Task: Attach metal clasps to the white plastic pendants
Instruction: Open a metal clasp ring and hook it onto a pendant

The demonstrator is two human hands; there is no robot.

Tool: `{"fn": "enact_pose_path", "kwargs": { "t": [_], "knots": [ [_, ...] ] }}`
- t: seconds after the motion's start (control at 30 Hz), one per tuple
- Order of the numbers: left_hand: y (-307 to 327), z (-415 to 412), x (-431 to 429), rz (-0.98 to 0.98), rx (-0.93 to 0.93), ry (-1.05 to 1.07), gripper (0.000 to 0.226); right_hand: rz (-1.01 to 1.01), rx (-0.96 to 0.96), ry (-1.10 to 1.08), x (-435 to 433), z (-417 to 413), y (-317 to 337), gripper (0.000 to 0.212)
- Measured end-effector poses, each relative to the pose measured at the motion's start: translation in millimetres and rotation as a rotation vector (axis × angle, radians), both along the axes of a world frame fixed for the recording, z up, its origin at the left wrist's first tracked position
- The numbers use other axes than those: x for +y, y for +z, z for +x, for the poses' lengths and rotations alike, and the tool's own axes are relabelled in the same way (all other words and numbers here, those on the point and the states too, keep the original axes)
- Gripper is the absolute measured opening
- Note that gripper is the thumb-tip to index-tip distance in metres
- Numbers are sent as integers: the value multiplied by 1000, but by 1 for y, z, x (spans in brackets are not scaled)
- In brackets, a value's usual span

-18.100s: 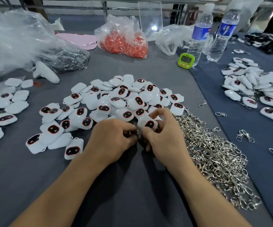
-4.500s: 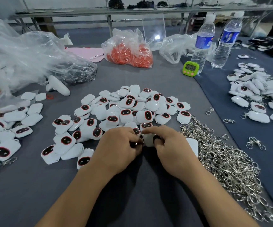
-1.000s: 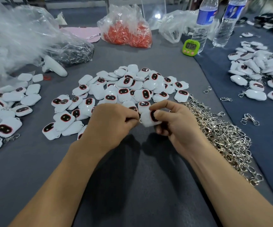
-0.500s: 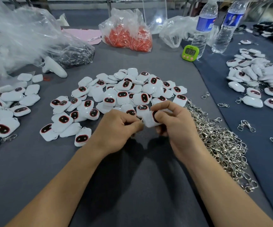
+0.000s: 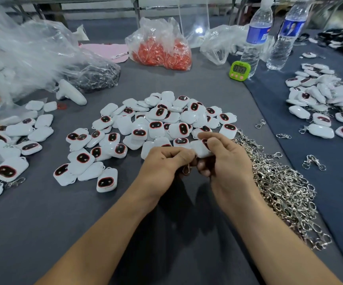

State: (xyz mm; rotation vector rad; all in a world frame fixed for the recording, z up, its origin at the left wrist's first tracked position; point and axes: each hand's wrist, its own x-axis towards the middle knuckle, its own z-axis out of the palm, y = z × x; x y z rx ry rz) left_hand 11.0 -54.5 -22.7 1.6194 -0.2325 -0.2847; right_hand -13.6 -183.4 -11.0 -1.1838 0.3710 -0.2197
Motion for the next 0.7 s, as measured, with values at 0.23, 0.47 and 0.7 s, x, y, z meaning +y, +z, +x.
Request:
{"fn": "enact_pose_path", "kwargs": {
  "t": [0.23,0.47,0.7],
  "knots": [
    [13,3,17,1253,-946,-53,14,-925,-236,-5,17,-17,-16,17],
    [4,1,6,88,-93,-8,34,133,88,50,1,5,-4,29],
    [8,6,17,767,-717,-126,24,-683,-128,-138,4,-9,-11,19]
  ]
}}
